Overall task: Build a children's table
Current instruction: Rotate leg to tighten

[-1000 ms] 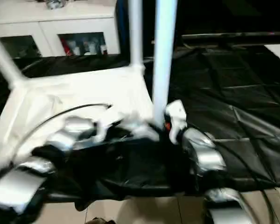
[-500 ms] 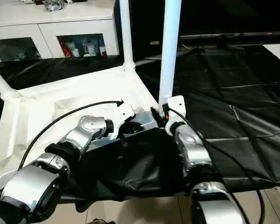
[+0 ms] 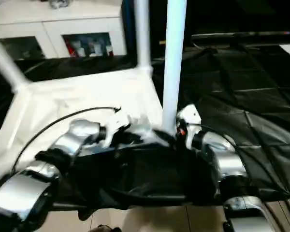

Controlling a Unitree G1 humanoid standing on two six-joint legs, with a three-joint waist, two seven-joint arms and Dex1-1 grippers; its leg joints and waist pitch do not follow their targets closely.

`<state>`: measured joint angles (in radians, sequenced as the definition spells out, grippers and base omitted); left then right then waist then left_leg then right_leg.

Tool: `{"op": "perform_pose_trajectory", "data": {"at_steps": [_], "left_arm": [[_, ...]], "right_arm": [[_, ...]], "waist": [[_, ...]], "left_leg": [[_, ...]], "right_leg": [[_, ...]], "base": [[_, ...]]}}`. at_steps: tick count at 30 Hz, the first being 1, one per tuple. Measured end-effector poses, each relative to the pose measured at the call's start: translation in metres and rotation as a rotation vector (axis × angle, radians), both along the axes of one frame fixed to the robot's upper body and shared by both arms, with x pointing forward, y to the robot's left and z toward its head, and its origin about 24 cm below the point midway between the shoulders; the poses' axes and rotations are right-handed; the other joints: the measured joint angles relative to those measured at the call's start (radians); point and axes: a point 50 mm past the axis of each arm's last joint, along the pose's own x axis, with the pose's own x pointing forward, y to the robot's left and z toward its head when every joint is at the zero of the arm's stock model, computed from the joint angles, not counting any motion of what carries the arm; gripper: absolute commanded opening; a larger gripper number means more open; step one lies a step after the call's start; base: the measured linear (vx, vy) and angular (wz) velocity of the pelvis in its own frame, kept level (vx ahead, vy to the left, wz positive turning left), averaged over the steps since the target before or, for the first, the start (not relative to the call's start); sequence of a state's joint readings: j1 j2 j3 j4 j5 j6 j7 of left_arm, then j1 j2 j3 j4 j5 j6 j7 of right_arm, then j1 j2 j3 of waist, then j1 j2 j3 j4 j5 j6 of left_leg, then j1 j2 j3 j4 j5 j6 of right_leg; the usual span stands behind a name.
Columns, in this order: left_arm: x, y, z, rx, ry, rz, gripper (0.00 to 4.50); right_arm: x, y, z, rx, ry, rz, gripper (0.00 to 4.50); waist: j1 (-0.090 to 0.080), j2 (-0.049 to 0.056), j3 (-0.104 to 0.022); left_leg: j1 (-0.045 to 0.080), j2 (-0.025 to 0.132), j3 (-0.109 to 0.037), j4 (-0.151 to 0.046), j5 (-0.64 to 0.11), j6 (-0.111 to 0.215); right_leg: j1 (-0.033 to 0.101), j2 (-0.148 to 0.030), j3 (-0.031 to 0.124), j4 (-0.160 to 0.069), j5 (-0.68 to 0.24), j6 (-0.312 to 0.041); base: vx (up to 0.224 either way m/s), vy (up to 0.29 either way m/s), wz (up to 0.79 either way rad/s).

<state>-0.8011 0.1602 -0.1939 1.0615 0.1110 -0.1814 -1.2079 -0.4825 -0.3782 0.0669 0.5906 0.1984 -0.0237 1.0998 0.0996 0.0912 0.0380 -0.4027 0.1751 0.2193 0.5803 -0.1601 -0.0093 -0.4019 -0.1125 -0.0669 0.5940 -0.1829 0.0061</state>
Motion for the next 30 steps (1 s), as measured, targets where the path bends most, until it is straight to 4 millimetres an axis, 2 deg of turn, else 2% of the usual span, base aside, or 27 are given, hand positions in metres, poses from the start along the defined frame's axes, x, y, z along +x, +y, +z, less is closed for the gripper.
{"op": "perform_pose_trajectory", "data": {"at_steps": [1, 4, 6, 9, 10, 11, 20, 25, 26, 30], "left_arm": [[-0.001, 0.002, 0.000, 0.002, 0.002, -0.012, 0.00], [-0.002, 0.006, 0.000, 0.005, 0.008, -0.033, 0.00], [-0.003, 0.010, 0.000, 0.007, 0.012, -0.040, 0.00], [-0.004, 0.013, 0.001, 0.009, 0.011, -0.046, 0.00], [-0.004, 0.013, 0.001, 0.009, 0.011, -0.046, 0.00], [-0.004, 0.014, 0.001, 0.010, 0.010, -0.047, 0.00], [-0.004, 0.014, 0.000, 0.009, 0.004, -0.034, 0.00], [0.003, 0.000, -0.001, 0.004, -0.027, 0.077, 0.00], [0.007, -0.006, -0.001, 0.010, -0.041, 0.129, 0.00], [0.013, -0.025, -0.001, 0.013, -0.061, 0.240, 0.00]], "right_arm": [[-0.001, 0.000, 0.000, -0.002, 0.003, 0.013, 3.52], [-0.002, 0.000, 0.000, -0.004, 0.013, 0.045, 3.45], [-0.003, 0.001, -0.002, -0.010, 0.030, 0.064, 3.03], [-0.004, 0.001, -0.002, -0.011, 0.037, 0.074, 3.05], [-0.004, 0.001, -0.002, -0.011, 0.037, 0.076, 2.98], [-0.004, 0.001, -0.001, -0.011, 0.038, 0.082, 2.63], [-0.004, 0.003, -0.003, -0.003, 0.038, 0.066, 2.17], [0.006, 0.009, -0.009, 0.023, 0.006, -0.176, 2.08], [0.013, 0.012, -0.012, 0.040, -0.002, -0.302, 2.07], [0.027, 0.020, -0.015, 0.058, -0.009, -0.580, 2.06]], "waist": [[0.000, -0.001, 0.001], [0.001, -0.003, 0.002], [0.001, -0.004, 0.002], [0.001, -0.005, 0.003], [0.001, -0.005, 0.003], [0.001, -0.005, 0.003], [0.001, -0.006, 0.003], [-0.010, -0.007, 0.002], [-0.016, -0.007, 0.001], [-0.040, -0.006, 0.000]], "left_leg": [[0.000, 0.000, 0.000, 0.000, 0.000, 0.000], [0.000, 0.000, 0.000, 0.000, 0.000, 0.000], [0.000, 0.000, 0.000, 0.000, 0.000, 0.000], [0.000, 0.000, 0.000, 0.000, 0.000, 0.000], [0.000, 0.000, 0.000, 0.000, 0.000, 0.000], [0.000, 0.000, 0.000, 0.000, 0.000, 0.000], [0.001, 0.000, 0.001, 0.001, 0.000, 0.000], [0.001, 0.000, 0.000, 0.004, 0.000, 0.000], [0.003, 0.000, 0.001, 0.005, 0.000, 0.000], [0.004, -0.002, 0.000, 0.006, 0.000, 0.000]], "right_leg": [[0.000, 0.000, 0.000, 0.000, 0.000, 0.000], [0.000, 0.000, 0.000, 0.000, 0.000, 0.000], [0.000, 0.000, 0.000, 0.001, 0.000, 0.000], [-0.001, 0.000, 0.000, 0.001, 0.000, 0.000], [-0.001, 0.000, 0.000, 0.001, 0.000, 0.000], [-0.001, 0.000, 0.000, 0.001, 0.000, 0.000], [0.000, 0.000, 0.001, 0.001, 0.000, 0.000], [0.001, 0.000, 0.002, 0.001, 0.000, 0.000], [0.002, 0.000, 0.003, 0.001, 0.000, 0.000], [0.004, 0.000, 0.004, -0.002, 0.000, 0.000]], "base": [[0.000, 0.000, 0.00], [0.000, 0.000, 0.00], [0.000, 0.000, 0.00], [0.000, 0.000, 0.00], [0.000, 0.000, 0.00], [0.000, 0.000, 0.00], [0.000, 0.000, 0.00], [0.000, 0.000, 0.00], [0.000, 0.000, 0.00], [0.000, 0.000, 0.00]]}}
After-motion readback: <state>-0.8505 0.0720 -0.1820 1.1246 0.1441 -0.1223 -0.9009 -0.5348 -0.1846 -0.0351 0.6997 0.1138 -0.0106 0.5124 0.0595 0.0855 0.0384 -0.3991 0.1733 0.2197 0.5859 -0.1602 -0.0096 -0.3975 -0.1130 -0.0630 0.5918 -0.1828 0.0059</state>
